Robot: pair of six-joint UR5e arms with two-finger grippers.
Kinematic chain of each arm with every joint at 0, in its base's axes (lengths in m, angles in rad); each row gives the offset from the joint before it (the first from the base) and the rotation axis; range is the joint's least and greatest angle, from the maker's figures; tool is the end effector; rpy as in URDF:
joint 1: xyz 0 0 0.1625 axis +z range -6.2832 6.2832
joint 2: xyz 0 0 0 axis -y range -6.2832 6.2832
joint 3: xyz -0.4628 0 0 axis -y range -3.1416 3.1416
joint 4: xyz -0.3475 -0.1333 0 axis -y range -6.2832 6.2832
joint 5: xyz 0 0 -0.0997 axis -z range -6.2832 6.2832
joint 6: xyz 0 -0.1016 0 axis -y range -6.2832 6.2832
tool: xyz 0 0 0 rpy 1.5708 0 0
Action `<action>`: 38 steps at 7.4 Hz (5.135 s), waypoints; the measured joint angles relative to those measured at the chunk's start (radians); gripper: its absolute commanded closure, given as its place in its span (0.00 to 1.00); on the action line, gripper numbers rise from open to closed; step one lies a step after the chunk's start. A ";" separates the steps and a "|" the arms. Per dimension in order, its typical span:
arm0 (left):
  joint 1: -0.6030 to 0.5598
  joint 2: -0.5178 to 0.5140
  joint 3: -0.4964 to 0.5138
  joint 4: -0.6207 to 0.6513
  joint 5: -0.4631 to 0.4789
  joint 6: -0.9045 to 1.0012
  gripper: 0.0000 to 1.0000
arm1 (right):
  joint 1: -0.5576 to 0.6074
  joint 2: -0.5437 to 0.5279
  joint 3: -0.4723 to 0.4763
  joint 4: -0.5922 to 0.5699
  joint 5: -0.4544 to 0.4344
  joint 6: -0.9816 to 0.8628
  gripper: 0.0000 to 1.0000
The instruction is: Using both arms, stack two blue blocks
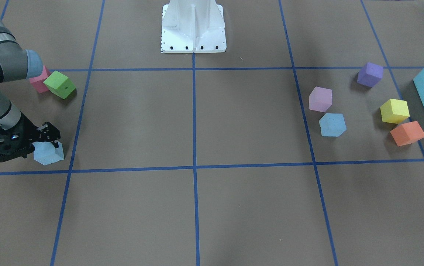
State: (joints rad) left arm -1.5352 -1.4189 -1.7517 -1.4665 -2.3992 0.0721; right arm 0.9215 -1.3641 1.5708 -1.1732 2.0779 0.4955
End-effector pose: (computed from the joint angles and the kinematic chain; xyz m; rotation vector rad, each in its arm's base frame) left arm -0.0452 -0.3734 0.6859 -0.0558 0.8293 0.0702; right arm -0.2763 -0.5029 0.5606 0.2314 -0.7355 -0.2993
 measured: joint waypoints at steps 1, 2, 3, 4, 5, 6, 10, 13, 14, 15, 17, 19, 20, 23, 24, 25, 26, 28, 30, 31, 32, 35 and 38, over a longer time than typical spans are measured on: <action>0.000 0.000 -0.001 0.000 0.000 0.000 0.02 | -0.008 0.006 -0.015 0.003 -0.003 0.000 0.01; 0.001 0.000 -0.001 0.000 0.000 -0.001 0.02 | -0.017 0.008 -0.026 0.004 -0.009 0.000 0.22; 0.001 0.000 -0.001 -0.005 0.000 -0.002 0.02 | -0.025 0.009 -0.034 0.004 -0.014 0.000 0.74; 0.001 0.001 0.000 -0.018 0.000 -0.002 0.02 | -0.029 0.009 -0.038 0.004 -0.016 0.000 1.00; 0.001 0.002 0.002 -0.032 0.000 -0.003 0.02 | -0.031 0.011 -0.037 0.004 -0.016 0.000 1.00; 0.001 0.002 0.002 -0.039 0.000 -0.003 0.02 | -0.031 0.020 -0.031 0.002 -0.014 0.003 1.00; 0.001 0.002 0.007 -0.043 0.000 -0.003 0.02 | -0.146 0.244 -0.037 -0.051 -0.103 0.381 1.00; 0.001 0.003 0.010 -0.043 0.000 -0.003 0.02 | -0.318 0.525 -0.089 -0.296 -0.215 0.705 1.00; 0.001 0.003 0.011 -0.043 0.000 -0.002 0.02 | -0.361 0.588 -0.107 -0.364 -0.224 0.753 0.98; 0.001 0.003 0.013 -0.043 0.000 -0.002 0.02 | -0.401 0.629 -0.122 -0.403 -0.240 0.774 0.88; 0.001 0.003 0.014 -0.043 0.000 -0.003 0.02 | -0.450 0.678 -0.155 -0.426 -0.269 0.784 0.65; 0.001 0.003 0.014 -0.043 0.000 -0.002 0.02 | -0.475 0.694 -0.170 -0.426 -0.275 0.785 0.02; 0.001 0.003 0.014 -0.043 0.000 -0.002 0.02 | -0.482 0.694 -0.172 -0.423 -0.276 0.782 0.01; 0.001 0.005 0.016 -0.043 0.000 -0.002 0.02 | -0.487 0.692 -0.173 -0.420 -0.283 0.772 0.00; 0.001 0.005 0.017 -0.043 0.000 -0.002 0.02 | -0.481 0.692 -0.167 -0.419 -0.283 0.769 0.00; 0.001 0.005 0.018 -0.043 0.000 -0.002 0.02 | -0.461 0.692 -0.148 -0.421 -0.278 0.756 0.00; 0.001 0.005 0.017 -0.043 0.000 -0.002 0.02 | -0.412 0.691 -0.118 -0.427 -0.249 0.726 0.00; -0.001 -0.002 -0.003 -0.043 0.008 -0.003 0.02 | -0.244 0.678 -0.089 -0.442 -0.124 0.601 0.00; -0.002 -0.058 -0.026 -0.047 0.077 -0.007 0.02 | -0.033 0.626 -0.077 -0.459 0.014 0.390 0.00; -0.002 -0.097 -0.034 -0.053 0.110 -0.008 0.02 | 0.076 0.579 -0.075 -0.461 0.085 0.270 0.00; -0.003 -0.138 -0.036 -0.081 0.127 -0.007 0.02 | 0.176 0.515 -0.074 -0.461 0.129 0.125 0.00; 0.000 -0.257 -0.026 -0.207 0.128 -0.036 0.02 | 0.404 0.272 -0.055 -0.459 0.198 -0.302 0.00; 0.057 -0.297 -0.055 -0.249 0.103 -0.101 0.01 | 0.548 -0.017 -0.029 -0.454 0.160 -0.672 0.00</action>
State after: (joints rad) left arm -1.4780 -1.7156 -1.8063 -1.7153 -2.2959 -0.0288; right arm 1.4693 -1.3808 1.5420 -1.6270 2.2380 -0.1762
